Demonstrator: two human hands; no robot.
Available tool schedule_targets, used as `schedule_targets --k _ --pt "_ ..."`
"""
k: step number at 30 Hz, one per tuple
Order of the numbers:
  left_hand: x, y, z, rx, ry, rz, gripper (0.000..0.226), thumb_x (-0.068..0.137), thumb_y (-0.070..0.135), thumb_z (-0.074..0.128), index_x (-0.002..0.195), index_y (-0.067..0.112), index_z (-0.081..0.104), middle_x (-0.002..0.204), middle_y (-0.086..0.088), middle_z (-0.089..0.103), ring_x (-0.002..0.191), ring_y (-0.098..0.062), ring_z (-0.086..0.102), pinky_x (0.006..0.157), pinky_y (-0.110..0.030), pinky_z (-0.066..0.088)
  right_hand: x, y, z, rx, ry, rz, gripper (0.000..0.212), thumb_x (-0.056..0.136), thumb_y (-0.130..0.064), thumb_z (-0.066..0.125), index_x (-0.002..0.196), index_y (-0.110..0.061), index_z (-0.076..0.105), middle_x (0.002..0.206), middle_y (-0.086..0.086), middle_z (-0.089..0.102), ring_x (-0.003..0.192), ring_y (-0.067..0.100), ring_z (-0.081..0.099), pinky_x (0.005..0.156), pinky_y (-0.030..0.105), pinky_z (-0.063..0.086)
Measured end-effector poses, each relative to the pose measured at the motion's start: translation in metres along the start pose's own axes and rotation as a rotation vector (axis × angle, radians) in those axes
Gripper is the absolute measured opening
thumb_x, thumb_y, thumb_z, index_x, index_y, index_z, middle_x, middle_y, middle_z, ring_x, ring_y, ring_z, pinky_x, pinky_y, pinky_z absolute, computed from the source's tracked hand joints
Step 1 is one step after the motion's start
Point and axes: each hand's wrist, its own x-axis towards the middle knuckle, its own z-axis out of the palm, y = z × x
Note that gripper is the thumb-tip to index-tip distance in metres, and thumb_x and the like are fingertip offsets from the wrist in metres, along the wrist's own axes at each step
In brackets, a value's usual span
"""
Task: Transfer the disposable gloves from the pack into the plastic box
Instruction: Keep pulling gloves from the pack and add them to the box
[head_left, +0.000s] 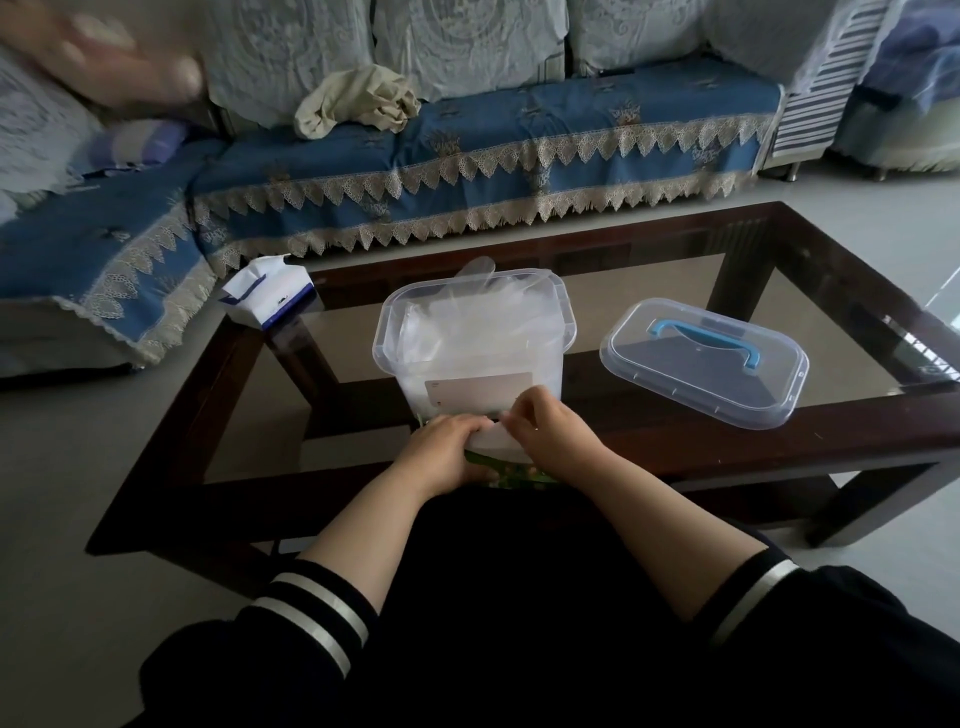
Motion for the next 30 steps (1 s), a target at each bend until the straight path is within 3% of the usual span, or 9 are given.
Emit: schedule_targets --k 2,5,8,13,20,22,24,27,30 --pt "-0.001 0.001 -0.001 0.009 -0.01 -0.007 0.064 0.075 0.033 0.082 0.132 0.031 0.054 0.136 0.005 0.052 0.128 -0.018 0.044 0.108 -0.038 0.038 0.0 0.003 -0.001 -0.124 -0.027 -0.009 0.044 0.087 -0.042 0.062 0.12 -0.014 0.053 0.115 0.004 0.053 0.115 0.024 0.045 0.094 0.035 0.039" --pt "-0.001 0.001 0.0 0.023 -0.015 -0.001 0.065 0.076 0.032 0.081 0.134 0.029 0.053 0.138 0.005 0.051 0.13 -0.018 0.042 0.109 -0.037 0.036 0.004 0.003 0.002 -0.176 0.044 -0.074 0.017 0.087 -0.031 0.063 0.081 -0.015 0.064 0.092 0.008 0.058 0.097 0.029 0.054 0.076 0.033 0.041" --pt "0.0 0.005 0.001 0.035 0.005 0.019 0.056 0.072 0.033 0.082 0.124 0.032 0.061 0.13 0.006 0.06 0.123 -0.02 0.051 0.1 -0.039 0.045 0.002 -0.001 0.0 0.198 0.078 -0.043 0.011 0.087 -0.022 0.067 0.082 -0.013 0.068 0.066 -0.004 0.056 0.067 0.014 0.052 0.067 0.027 0.039" --pt "0.004 0.0 0.007 0.122 -0.015 -0.027 0.061 0.074 0.04 0.08 0.127 0.024 0.055 0.13 0.001 0.056 0.123 -0.021 0.051 0.098 -0.041 0.046 -0.017 -0.017 -0.029 0.98 0.081 -0.131 0.011 0.082 -0.019 0.064 0.085 -0.009 0.064 0.079 0.001 0.069 0.072 0.009 0.064 0.067 0.024 0.051" --pt "-0.004 0.003 -0.002 0.21 0.105 0.115 0.058 0.081 0.048 0.073 0.132 0.025 0.058 0.13 0.003 0.06 0.125 -0.018 0.048 0.096 -0.03 0.04 -0.022 -0.009 -0.061 1.15 0.107 -0.196 0.043 0.076 -0.015 0.063 0.118 -0.018 0.059 0.083 0.0 0.071 0.075 0.013 0.06 0.075 0.029 0.052" --pt "-0.008 0.002 -0.009 0.035 0.249 0.115 0.033 0.088 0.054 0.06 0.112 0.032 0.069 0.115 0.006 0.066 0.113 -0.016 0.055 0.083 -0.022 0.042 -0.022 -0.007 -0.063 1.1 0.076 -0.215 0.053 0.076 -0.011 0.063 0.126 -0.024 0.053 0.086 0.002 0.072 0.072 0.01 0.06 0.072 0.024 0.052" --pt "-0.019 0.014 -0.024 -0.356 0.384 0.087 0.051 0.084 0.076 0.037 0.093 0.037 0.07 0.098 0.013 0.071 0.098 -0.009 0.064 0.072 -0.01 0.044 -0.024 -0.008 -0.062 1.03 0.059 -0.23 0.059 0.082 -0.001 0.06 0.135 -0.025 0.046 0.093 0.006 0.071 0.073 0.007 0.062 0.073 0.022 0.054" --pt "-0.025 0.036 -0.05 -0.822 0.281 0.069 0.1 0.063 0.097 0.011 0.109 0.026 0.064 0.095 0.007 0.075 0.095 -0.009 0.068 0.086 -0.025 0.05 -0.029 -0.012 -0.058 0.892 0.046 -0.255 0.069 0.087 0.009 0.056 0.142 -0.027 0.037 0.104 0.017 0.066 0.087 0.012 0.063 0.087 0.028 0.052" --pt "-0.028 0.061 -0.077 -0.755 0.176 0.106 0.088 0.075 0.086 0.019 0.127 0.023 0.051 0.099 0.002 0.075 0.103 -0.015 0.068 0.1 -0.041 0.046 -0.03 -0.014 -0.051 0.808 0.016 -0.278 0.076 0.084 0.009 0.062 0.136 -0.04 0.039 0.108 0.024 0.061 0.089 0.023 0.057 0.09 0.038 0.048"
